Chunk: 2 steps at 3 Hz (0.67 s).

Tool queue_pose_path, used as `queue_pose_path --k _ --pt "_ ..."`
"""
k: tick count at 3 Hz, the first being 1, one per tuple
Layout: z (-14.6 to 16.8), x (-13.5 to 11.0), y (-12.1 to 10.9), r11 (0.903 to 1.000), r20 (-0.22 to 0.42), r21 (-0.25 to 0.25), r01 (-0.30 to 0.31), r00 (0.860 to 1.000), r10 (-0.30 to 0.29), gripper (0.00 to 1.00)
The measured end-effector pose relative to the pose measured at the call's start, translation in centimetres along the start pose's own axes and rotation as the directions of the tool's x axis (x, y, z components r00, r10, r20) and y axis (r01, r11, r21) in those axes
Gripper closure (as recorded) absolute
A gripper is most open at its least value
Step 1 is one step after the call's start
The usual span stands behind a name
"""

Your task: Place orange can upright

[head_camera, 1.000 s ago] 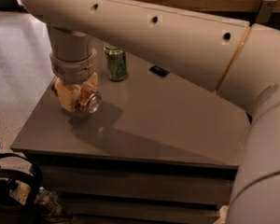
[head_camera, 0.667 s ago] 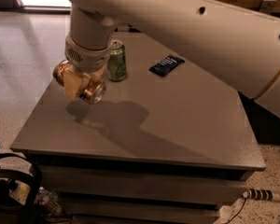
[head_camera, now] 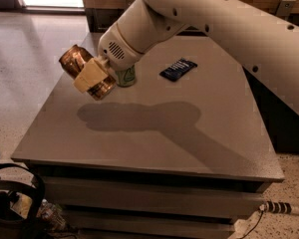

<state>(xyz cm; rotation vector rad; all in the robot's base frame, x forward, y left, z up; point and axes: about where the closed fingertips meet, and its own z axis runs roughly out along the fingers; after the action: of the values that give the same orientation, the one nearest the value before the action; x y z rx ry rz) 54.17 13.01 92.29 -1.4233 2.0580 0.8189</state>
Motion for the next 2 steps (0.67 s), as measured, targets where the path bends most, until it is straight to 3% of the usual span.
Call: queue_pose_path --k 1,2 --pt "-1.02 0.27 0.48 0.9954 0.131 -0.060 0.074 0.989 -0.066 1.00" --pt "-1.81 0.59 1.08 0.9856 0.233 -0.083 0.147 0.964 -0.125 1.00"
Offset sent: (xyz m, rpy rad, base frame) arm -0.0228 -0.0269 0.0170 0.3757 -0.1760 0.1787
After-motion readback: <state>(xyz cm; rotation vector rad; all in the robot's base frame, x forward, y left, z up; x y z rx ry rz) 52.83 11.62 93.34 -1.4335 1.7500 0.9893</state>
